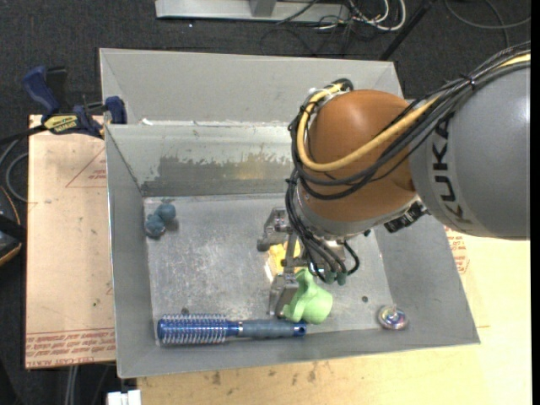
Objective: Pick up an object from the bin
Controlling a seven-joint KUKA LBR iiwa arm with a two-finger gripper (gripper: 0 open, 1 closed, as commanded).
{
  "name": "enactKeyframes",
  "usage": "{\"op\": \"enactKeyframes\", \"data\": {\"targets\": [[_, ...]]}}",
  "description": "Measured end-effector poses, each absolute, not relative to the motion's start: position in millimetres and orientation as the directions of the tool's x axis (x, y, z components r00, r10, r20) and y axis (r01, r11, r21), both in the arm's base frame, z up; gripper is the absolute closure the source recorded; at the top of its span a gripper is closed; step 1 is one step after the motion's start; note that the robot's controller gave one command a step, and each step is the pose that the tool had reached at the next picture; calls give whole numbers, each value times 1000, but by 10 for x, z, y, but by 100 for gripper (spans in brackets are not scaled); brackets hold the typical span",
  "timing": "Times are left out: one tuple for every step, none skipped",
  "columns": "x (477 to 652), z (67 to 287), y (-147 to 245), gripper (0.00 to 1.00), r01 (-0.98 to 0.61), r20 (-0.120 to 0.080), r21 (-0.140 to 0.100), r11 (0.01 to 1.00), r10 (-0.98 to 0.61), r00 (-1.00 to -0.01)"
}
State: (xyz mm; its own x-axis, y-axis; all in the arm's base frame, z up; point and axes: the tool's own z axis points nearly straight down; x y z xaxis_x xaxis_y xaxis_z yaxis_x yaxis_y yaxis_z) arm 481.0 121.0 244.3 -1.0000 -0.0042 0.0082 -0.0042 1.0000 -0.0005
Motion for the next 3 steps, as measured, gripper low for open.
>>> {"op": "enactKeyframes", "data": {"targets": [[4854,848,1910,0,-233,-17,3,972,-233,-972],[4954,1007,2191,0,-221,-4,3,975,-221,-975],[4936,996,2307,0,-73,-1,2,997,-73,-997]]}}
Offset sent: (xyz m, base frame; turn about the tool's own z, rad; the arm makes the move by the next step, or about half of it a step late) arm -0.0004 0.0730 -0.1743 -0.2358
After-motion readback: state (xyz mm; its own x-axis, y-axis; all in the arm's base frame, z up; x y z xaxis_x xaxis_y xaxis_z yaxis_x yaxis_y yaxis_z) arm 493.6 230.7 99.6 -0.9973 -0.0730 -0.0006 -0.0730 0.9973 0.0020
